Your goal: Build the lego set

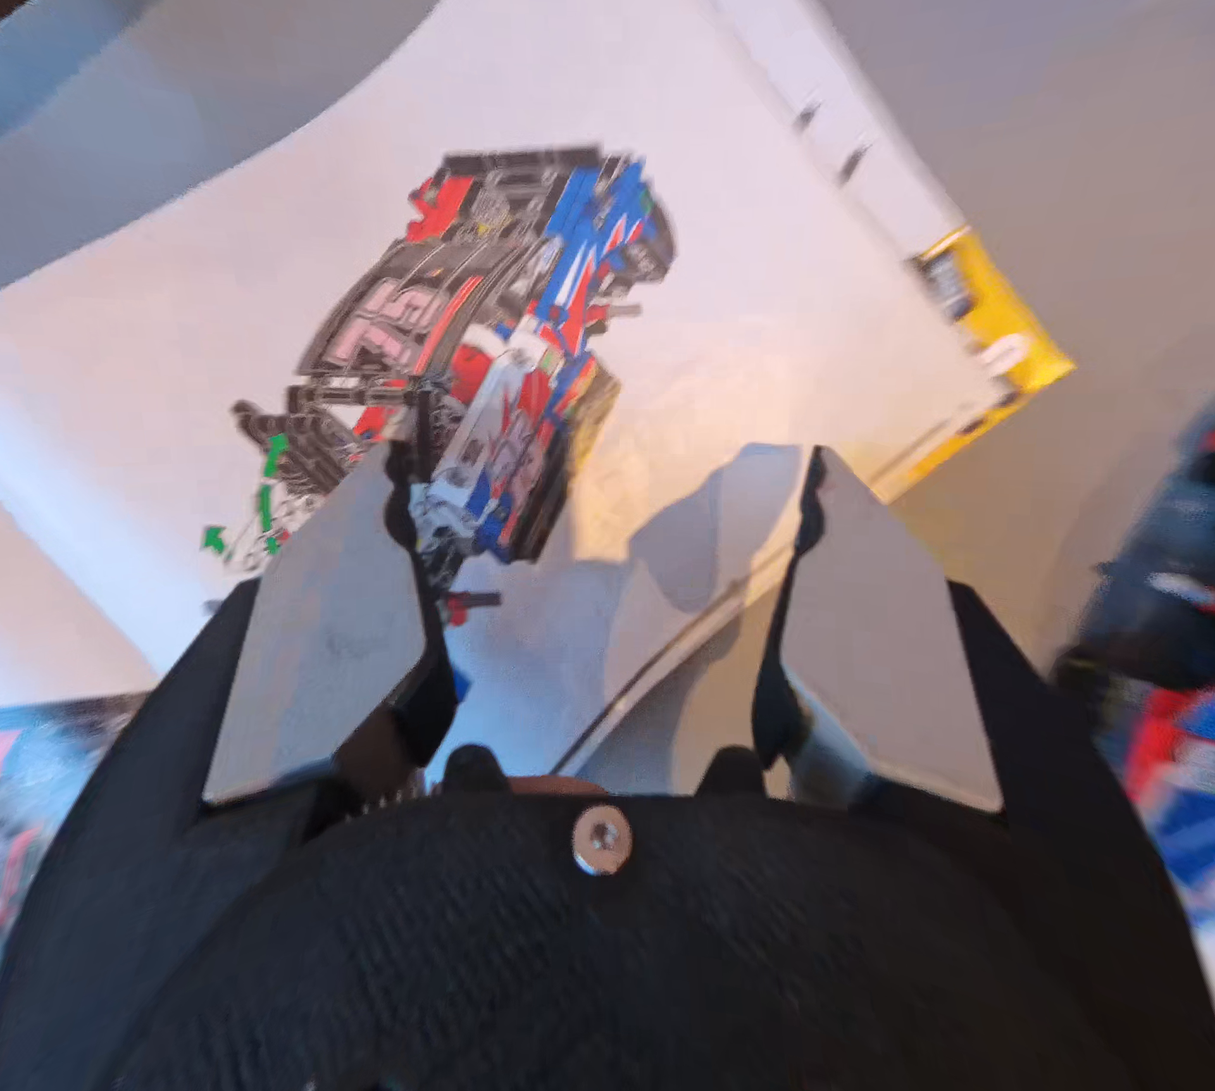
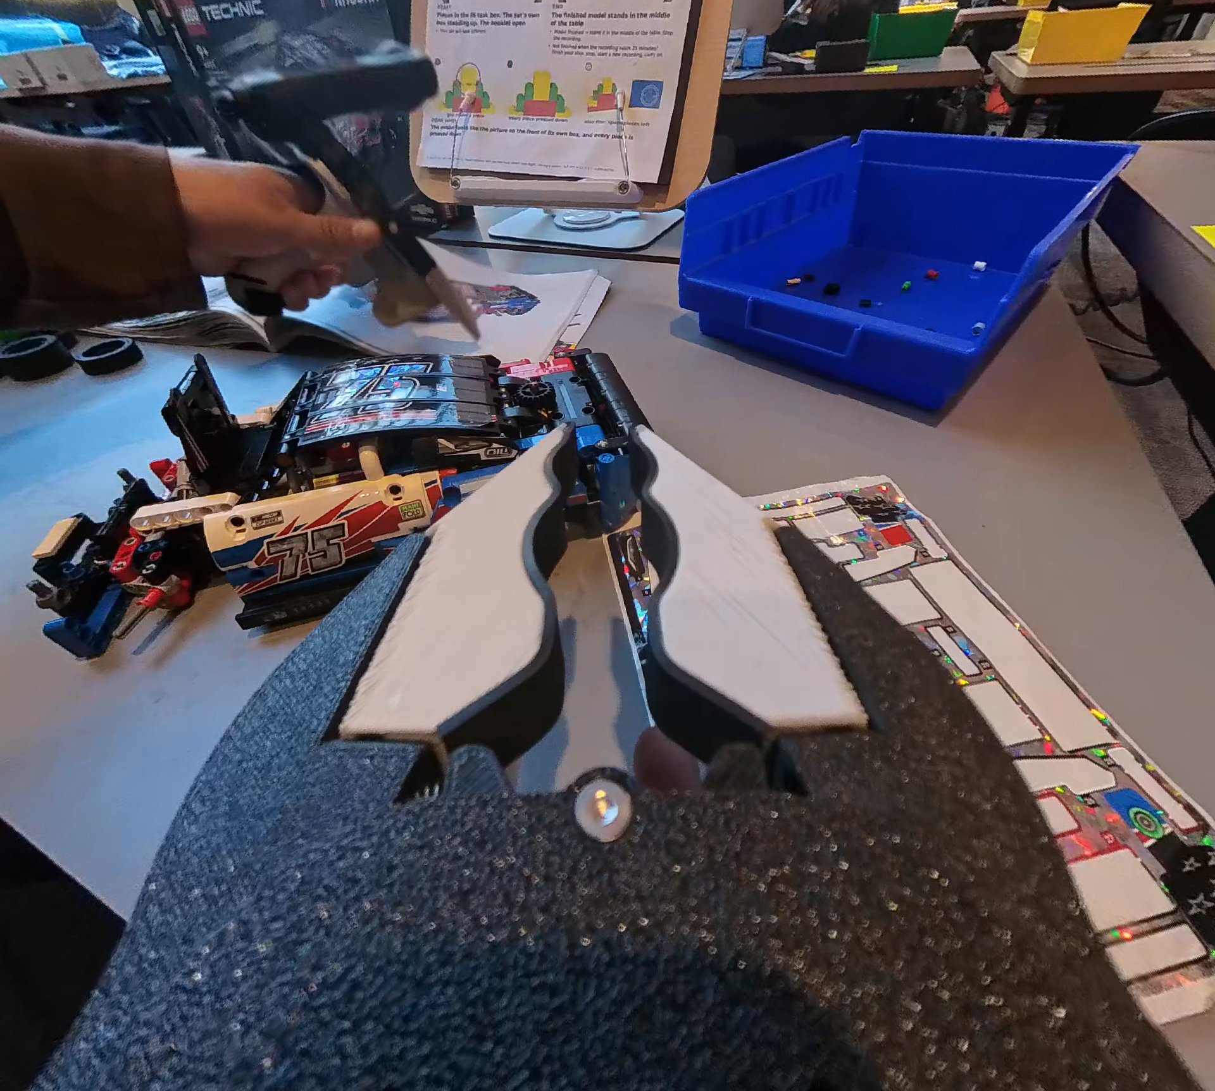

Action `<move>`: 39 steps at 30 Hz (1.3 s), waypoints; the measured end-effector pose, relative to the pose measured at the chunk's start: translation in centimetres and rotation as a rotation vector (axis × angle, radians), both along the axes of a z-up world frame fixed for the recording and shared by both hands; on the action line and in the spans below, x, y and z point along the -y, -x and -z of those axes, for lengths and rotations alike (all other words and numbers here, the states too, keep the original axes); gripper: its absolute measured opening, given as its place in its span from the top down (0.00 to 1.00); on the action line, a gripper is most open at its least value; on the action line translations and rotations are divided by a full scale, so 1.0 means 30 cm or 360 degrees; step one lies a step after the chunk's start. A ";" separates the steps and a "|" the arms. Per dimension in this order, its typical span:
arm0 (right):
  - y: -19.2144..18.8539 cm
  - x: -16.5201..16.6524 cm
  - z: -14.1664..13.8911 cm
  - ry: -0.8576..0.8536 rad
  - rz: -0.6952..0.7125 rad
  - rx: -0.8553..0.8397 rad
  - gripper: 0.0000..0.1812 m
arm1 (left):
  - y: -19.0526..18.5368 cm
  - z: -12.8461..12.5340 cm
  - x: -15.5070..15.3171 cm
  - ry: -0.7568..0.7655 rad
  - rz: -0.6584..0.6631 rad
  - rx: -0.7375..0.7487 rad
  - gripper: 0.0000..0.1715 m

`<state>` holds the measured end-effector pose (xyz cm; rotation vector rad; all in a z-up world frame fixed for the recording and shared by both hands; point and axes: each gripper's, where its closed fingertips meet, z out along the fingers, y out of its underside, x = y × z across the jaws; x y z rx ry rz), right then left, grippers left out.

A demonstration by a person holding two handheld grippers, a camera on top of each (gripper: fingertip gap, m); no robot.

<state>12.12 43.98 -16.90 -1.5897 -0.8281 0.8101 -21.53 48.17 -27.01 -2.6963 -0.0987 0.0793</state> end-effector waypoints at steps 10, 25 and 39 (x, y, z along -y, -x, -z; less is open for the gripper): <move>0.003 -0.002 0.006 0.0032 -0.0015 -0.0015 0.92 | -0.009 0.015 -0.100 -0.0674 0.0287 0.0026 0.39; -0.020 -0.023 0.034 0.0086 0.0023 -0.0004 0.92 | -0.032 -0.033 0.033 -0.0348 0.0239 0.0156 0.47; 0.122 0.160 0.038 -0.0102 -0.0234 0.0295 0.77 | -0.230 -0.366 0.469 -0.1008 0.0603 0.0400 0.72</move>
